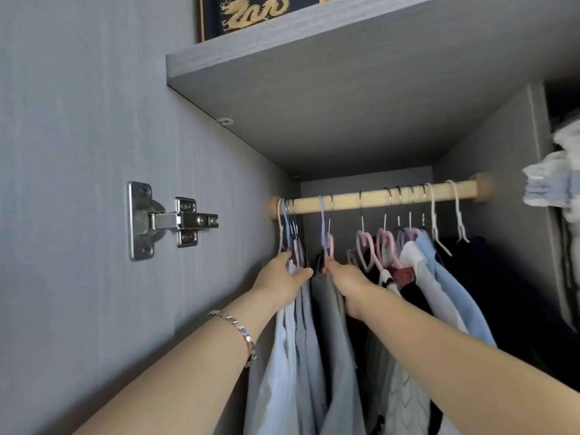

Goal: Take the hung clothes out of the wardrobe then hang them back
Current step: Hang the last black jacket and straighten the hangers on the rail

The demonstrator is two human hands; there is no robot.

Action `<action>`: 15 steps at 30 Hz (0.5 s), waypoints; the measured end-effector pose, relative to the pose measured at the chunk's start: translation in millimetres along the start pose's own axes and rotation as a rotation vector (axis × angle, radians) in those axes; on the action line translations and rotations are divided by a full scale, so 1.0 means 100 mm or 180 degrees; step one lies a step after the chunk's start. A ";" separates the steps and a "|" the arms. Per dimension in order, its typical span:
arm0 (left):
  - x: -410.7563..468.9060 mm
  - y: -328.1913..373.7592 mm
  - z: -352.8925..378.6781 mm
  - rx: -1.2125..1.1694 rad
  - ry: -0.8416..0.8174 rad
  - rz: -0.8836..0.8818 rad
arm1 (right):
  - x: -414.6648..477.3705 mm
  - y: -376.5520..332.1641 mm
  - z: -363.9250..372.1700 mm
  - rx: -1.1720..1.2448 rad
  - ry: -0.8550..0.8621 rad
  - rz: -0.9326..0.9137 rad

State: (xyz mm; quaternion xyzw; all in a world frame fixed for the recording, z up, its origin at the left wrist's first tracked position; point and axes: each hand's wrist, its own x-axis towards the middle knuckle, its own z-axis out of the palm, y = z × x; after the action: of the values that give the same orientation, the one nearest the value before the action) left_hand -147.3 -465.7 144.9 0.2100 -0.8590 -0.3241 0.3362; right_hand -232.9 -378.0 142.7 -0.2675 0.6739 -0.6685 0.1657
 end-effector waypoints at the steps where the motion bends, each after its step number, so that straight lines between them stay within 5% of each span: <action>1: -0.01 0.01 0.04 -0.0144 0.0019 0.0004 | 0.00 0.02 -0.13 0.0057 0.0097 0.0046; 9: -0.08 0.20 0.34 -0.0281 -0.0314 0.0312 | -0.02 0.07 -0.46 -0.0682 0.0767 -0.0244; 15: -0.04 0.10 0.29 -0.0677 0.0465 -0.0056 | -0.10 0.00 -0.53 -0.2069 0.1590 -0.0554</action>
State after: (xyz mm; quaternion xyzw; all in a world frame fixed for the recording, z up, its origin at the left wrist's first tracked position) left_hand -166.6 -444.1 133.3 0.2037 -0.7911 -0.4001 0.4154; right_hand -256.1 -328.9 144.0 -0.1916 0.8441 -0.4768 -0.1530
